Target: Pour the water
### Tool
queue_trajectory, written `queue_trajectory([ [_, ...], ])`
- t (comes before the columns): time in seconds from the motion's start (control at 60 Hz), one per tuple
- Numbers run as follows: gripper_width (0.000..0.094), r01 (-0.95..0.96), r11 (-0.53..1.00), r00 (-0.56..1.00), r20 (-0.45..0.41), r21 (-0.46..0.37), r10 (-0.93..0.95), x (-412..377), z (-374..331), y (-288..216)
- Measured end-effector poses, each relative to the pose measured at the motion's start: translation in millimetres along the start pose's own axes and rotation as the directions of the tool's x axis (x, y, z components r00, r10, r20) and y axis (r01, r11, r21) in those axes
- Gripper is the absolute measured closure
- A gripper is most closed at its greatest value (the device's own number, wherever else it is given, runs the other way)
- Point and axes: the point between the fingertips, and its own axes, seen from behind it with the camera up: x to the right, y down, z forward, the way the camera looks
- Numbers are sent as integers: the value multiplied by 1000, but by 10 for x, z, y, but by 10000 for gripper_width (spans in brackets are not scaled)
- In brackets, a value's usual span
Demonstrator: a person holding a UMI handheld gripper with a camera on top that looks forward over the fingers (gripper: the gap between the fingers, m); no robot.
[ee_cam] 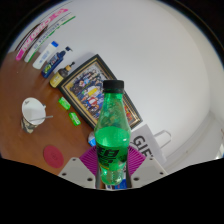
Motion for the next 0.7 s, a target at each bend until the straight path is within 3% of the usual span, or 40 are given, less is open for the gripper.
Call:
queue_trajectory([
  [0.133,591,358,933,932,-75,27,-355,-66,171,-397],
  [0.333,590,738,674,671,-115,6,-733,-449,275,-681],
  [0.467,592,869,487,480,-94,-90,-872,-471,349,-610],
  [0.7,589,934,343,339,-53,-98,-939,-612,344,-661],
])
